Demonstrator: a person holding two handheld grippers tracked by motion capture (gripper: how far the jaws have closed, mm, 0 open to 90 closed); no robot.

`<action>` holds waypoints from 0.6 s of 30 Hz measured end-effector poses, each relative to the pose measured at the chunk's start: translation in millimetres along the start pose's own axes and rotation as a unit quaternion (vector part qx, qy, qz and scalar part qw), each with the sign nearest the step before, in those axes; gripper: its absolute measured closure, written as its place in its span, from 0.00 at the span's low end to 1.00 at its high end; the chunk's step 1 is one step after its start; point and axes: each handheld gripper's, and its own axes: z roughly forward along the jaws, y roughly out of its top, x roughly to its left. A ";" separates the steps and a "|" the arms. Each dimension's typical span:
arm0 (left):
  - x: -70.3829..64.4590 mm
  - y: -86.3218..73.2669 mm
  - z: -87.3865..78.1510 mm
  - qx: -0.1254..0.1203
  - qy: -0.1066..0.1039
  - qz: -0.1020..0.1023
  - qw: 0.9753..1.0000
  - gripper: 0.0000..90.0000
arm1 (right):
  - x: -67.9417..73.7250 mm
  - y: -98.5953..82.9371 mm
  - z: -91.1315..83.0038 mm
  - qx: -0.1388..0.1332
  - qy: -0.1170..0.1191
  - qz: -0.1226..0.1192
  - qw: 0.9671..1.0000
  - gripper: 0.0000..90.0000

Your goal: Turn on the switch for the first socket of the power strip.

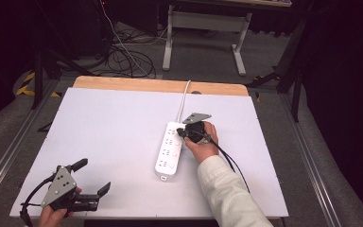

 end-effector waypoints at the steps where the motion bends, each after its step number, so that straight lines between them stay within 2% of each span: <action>1: -0.1 0.0 0.1 0.000 0.000 0.000 1.000 0.00 | 0.2 -0.1 0.0 0.000 -0.001 0.002 1.000 1.00; 6: 0.0 0.0 0.4 0.000 0.000 0.000 1.000 0.00 | 2.1 0.4 0.6 0.002 -0.008 0.005 1.000 1.00; 18: -0.4 0.2 0.6 0.000 0.000 0.001 1.000 0.00 | 2.0 0.9 0.9 0.007 -0.008 0.012 1.000 1.00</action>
